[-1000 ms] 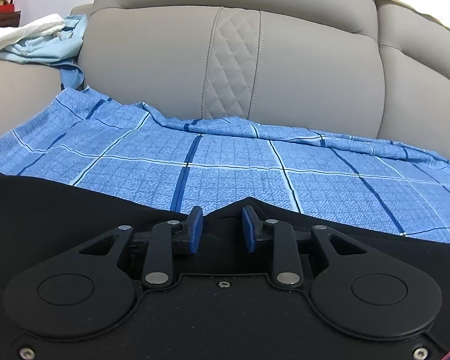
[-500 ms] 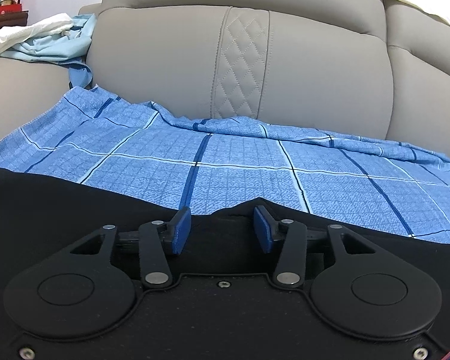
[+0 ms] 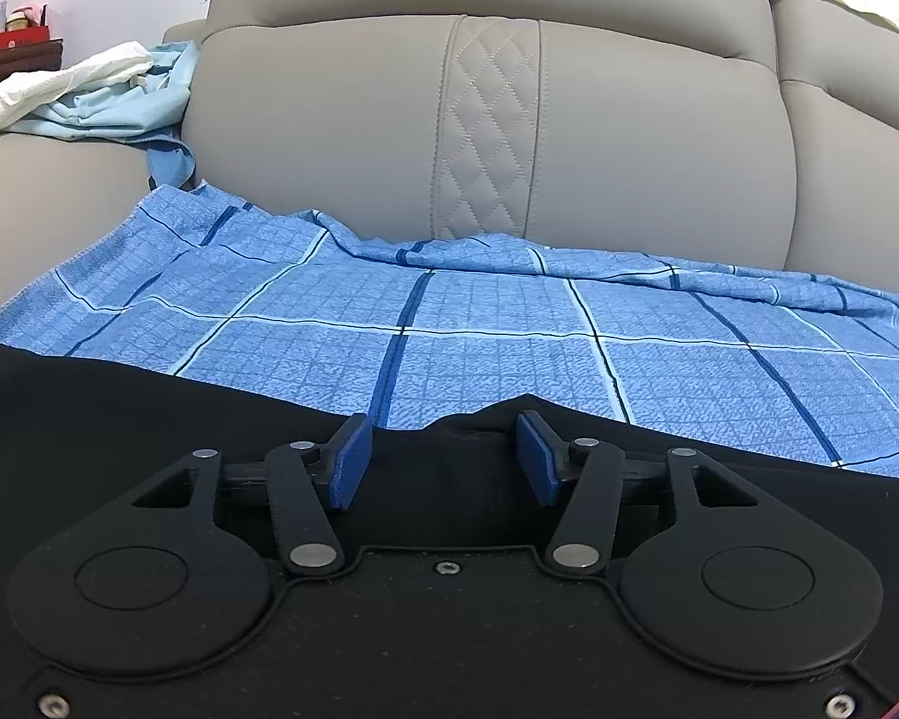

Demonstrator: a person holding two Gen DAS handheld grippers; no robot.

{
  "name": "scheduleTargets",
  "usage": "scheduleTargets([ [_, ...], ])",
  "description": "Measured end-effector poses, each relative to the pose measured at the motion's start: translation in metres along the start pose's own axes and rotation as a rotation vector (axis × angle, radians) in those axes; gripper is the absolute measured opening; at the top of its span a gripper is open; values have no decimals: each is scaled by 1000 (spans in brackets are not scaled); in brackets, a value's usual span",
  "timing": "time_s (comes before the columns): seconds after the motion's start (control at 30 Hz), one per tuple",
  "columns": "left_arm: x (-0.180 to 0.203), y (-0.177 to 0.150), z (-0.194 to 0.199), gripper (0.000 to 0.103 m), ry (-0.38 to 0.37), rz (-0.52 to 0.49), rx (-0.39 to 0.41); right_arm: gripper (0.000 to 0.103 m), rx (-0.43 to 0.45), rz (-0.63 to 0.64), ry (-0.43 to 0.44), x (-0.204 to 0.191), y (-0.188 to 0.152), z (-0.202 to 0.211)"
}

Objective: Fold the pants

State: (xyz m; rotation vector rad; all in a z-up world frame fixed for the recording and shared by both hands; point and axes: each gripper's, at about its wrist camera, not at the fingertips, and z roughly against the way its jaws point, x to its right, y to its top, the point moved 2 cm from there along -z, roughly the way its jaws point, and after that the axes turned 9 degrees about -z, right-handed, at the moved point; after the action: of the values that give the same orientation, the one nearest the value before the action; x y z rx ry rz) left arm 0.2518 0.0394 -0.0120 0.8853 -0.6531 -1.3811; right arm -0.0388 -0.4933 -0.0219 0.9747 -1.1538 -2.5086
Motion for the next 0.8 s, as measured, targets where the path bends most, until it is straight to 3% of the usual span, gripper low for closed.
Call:
scheduleTargets([
  [0.17, 0, 0, 0, 53, 2, 0, -1, 92, -107, -74, 28, 7, -3, -17],
  [0.23, 0, 0, 0, 54, 6, -2, -2, 91, -94, -57, 35, 4, -9, -12],
  [0.37, 0, 1, 0, 56, 17, -2, -6, 78, -76, 1, 91, -10, -9, -6],
  [0.5, -4, 7, 12, 62, 14, -6, -42, 74, -70, 11, 81, -18, -3, -18],
  [0.53, -10, 8, 20, 64, -15, 17, -45, 68, -71, 4, 81, -20, 1, -22],
  [0.57, -17, 8, 29, 65, -45, 39, -41, 35, -81, 6, 80, -22, 5, -26],
  [0.6, -25, 8, 40, 68, -72, 55, -30, 10, -115, 0, 76, -25, 9, -31],
  [0.67, -42, 6, 59, 73, -88, 58, -2, 9, -141, 6, 103, -31, 14, -34],
  [0.8, -82, -9, 79, 76, -70, 67, 31, 9, -114, 166, 159, -84, 12, -17],
])
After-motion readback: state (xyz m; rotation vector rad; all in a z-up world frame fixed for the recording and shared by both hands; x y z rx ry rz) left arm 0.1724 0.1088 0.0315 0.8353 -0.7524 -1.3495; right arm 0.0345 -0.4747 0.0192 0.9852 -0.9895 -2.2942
